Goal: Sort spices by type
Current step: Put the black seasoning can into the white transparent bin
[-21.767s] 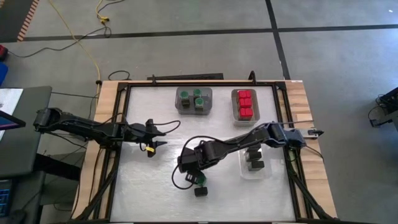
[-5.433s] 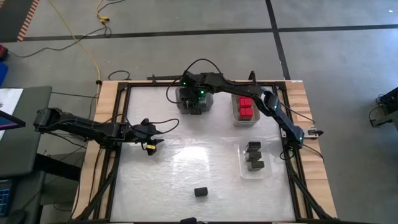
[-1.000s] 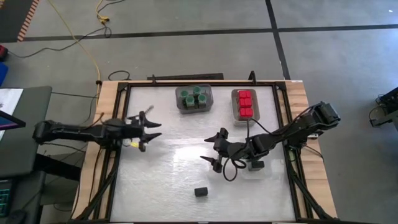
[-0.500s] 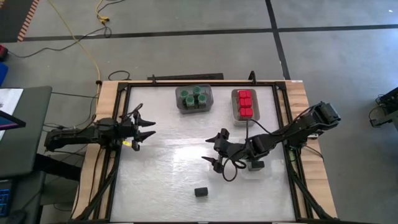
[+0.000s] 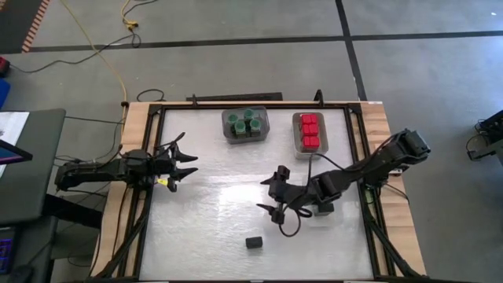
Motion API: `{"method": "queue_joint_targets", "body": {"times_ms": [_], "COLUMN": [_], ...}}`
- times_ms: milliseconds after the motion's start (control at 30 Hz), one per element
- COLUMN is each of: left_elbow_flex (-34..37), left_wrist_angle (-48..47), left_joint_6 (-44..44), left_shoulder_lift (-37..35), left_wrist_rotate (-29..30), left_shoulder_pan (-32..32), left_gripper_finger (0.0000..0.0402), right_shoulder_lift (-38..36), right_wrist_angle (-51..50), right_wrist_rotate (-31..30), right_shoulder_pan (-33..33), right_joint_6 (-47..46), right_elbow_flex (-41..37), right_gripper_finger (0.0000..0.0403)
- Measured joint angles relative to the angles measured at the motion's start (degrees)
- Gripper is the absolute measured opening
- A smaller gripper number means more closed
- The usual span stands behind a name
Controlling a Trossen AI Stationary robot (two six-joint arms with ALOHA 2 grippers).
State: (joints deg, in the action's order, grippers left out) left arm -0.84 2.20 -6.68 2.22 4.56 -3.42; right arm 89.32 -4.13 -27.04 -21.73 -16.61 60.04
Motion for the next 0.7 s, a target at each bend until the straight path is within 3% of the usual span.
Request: {"method": "queue_joint_targets", "body": {"times_ms": [233, 367, 700], "left_elbow_flex": [0.0, 0.0, 0.0], "left_wrist_angle": [0.0, -0.1, -0.1], "left_joint_6": [0.0, 0.0, 0.0], "left_shoulder_lift": [0.0, 0.0, 0.0], "left_wrist_rotate": [0.1, 0.2, 0.2], "left_shoulder_pan": [0.0, 0.0, 0.0], "left_gripper_finger": [0.0183, 0.0183, 0.0183], "right_shoulder_lift": [1.1, 5.6, 23.0], "right_wrist_angle": [-4.1, -7.1, -32.3], "right_wrist_rotate": [0.0, 0.0, 1.5], "right_shoulder_pan": [-2.2, -3.5, -6.1], "right_joint_6": [0.0, 0.0, -3.8], "right_elbow_flex": [5.3, 10.8, 37.4], "right_gripper_finger": [0.0371, 0.0368, 0.0368]}}
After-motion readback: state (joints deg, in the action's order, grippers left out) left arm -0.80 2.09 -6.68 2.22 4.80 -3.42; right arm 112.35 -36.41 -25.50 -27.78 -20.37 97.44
